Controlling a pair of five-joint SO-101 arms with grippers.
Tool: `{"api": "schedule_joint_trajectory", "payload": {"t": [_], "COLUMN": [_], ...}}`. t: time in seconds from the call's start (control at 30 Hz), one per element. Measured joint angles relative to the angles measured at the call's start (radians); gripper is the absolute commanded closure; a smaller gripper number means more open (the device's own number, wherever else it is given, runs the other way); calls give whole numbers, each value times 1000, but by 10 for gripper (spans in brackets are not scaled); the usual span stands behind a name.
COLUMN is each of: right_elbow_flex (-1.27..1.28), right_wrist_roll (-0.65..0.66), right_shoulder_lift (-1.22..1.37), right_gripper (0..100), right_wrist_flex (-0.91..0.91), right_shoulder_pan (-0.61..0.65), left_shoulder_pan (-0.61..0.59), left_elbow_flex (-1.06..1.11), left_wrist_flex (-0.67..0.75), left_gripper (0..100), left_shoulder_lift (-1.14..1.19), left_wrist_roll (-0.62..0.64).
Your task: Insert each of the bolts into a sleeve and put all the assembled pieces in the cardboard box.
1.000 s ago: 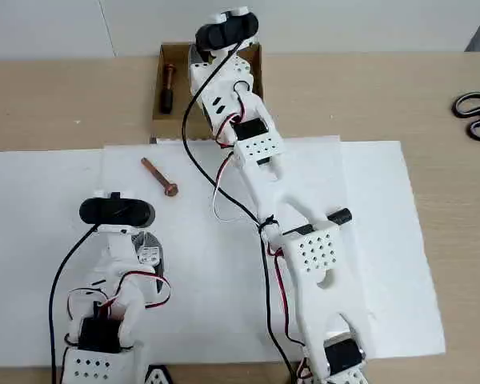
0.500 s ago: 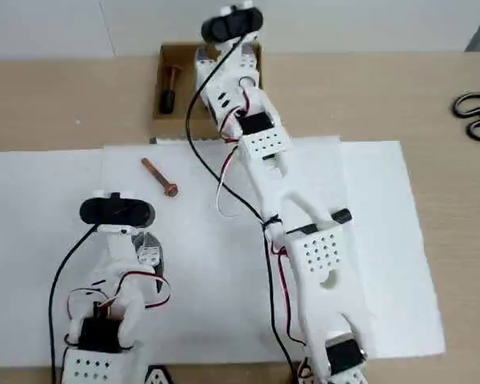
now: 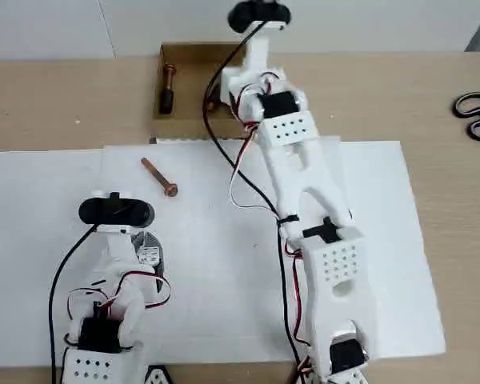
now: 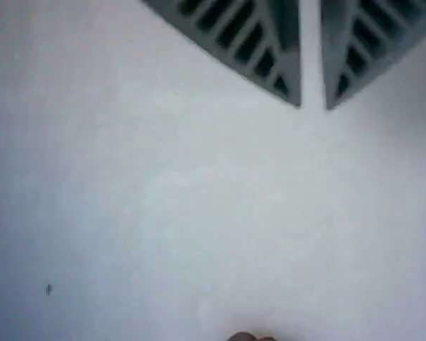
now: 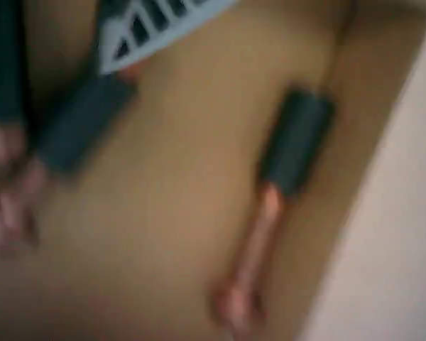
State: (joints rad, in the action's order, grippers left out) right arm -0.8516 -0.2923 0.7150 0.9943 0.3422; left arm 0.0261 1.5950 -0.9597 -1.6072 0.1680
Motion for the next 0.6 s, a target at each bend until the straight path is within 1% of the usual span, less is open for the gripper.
{"api": "schedule_joint_trajectory", "payload": {"t": [0.13, 0.23, 0.37, 0.47, 0.6], "right_elbow_flex": [-12, -18, -18, -18, -18], "right_wrist_roll": [-69, -127, -249, -345, -453], "right_shoulder_lift": [-69, -100, -124, -137, -152], "right_gripper": [724, 724, 724, 724, 724], "right_wrist_flex": [261, 393, 559, 646, 669], "right_shoulder_pan": [-3, 0, -12, -17, -71], "left_shoulder_pan": [0, 0, 0, 0, 0], "left_elbow_flex": [0, 0, 0, 0, 0], "left_wrist_flex": [0, 0, 0, 0, 0], "left_gripper": [994, 994, 994, 994, 994], "left_shoulder_lift": [0, 0, 0, 0, 0], "left_wrist_roll": [0, 0, 0, 0, 0]}}
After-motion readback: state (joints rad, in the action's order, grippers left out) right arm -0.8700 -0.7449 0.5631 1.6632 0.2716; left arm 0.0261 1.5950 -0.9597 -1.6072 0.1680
